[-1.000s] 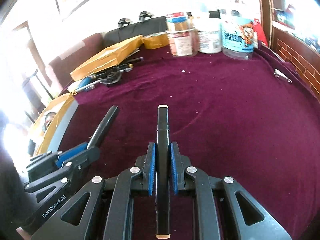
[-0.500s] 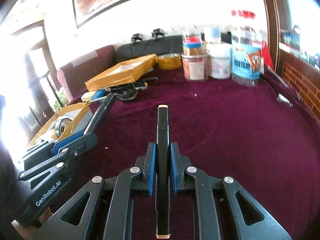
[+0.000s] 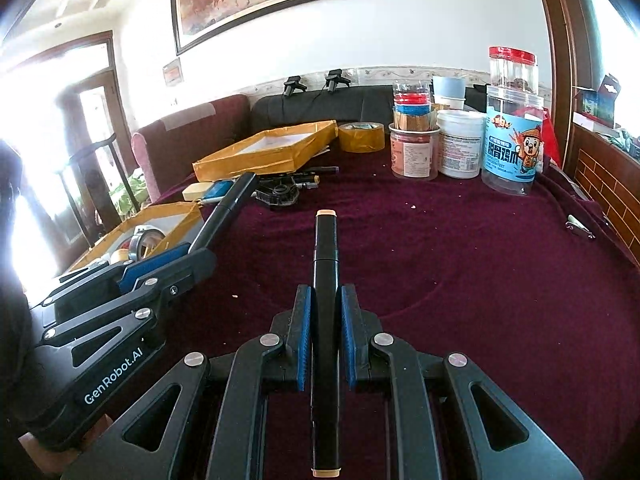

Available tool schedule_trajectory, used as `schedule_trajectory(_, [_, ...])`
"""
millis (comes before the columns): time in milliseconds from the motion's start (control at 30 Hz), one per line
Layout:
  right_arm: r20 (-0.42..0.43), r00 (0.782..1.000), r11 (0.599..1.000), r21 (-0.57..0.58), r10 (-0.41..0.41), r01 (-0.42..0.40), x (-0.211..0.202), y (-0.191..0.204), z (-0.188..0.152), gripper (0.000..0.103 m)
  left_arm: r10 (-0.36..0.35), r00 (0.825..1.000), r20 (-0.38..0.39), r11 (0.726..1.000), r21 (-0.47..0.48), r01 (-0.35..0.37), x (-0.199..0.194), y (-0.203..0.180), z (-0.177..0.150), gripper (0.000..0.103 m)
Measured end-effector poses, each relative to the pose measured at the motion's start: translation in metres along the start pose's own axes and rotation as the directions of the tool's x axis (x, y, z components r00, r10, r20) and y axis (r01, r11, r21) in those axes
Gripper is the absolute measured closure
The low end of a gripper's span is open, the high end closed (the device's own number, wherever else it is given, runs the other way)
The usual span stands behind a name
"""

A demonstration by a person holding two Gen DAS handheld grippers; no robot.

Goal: Organize rigid objects
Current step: 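Lift and carry both markers over the white tray, then lower both markers into the tray and open both grippers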

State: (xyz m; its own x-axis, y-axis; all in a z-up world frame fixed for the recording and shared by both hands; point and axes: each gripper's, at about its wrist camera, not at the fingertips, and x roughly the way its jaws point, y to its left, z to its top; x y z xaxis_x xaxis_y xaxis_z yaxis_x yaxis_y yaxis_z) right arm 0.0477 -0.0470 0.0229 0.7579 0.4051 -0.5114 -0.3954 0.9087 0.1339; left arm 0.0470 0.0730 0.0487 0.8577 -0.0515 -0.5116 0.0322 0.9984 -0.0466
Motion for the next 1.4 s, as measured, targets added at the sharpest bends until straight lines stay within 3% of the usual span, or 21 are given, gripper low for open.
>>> schedule_trajectory(267, [0.002,1.000,1.000,0.010,0.018,-0.018,0.000,-0.001,0.000,0.091,0.034,0.997,0.074,0.999,0.016,-0.035,-0.012,-0.002,0.002,0.091])
schedule_trajectory(567, [-0.013,1.000,0.999,0.034,0.011,-0.010,0.007,-0.007,-0.002,0.091,0.025,0.994,0.106,1.000,0.010,-0.026,-0.019,-0.002,0.005,0.091])
schedule_trajectory(867, [-0.039,0.999,0.980,0.196,0.037,-0.028,-0.002,-0.016,0.001,0.091,-0.020,0.995,0.094,0.996,-0.088,0.028,-0.038,0.017,0.008,0.091])
schedule_trajectory(1167, [-0.028,0.988,0.973,0.182,0.152,-0.144,-0.024,0.039,0.005,0.090,0.001,0.984,0.177,0.993,-0.113,0.019,-0.106,0.050,0.010,0.090])
schedule_trajectory(1400, [-0.041,0.968,0.964,0.109,0.249,-0.243,-0.028,0.103,0.009,0.090,0.073,0.989,0.128,0.976,-0.214,-0.045,-0.125,0.112,-0.004,0.090])
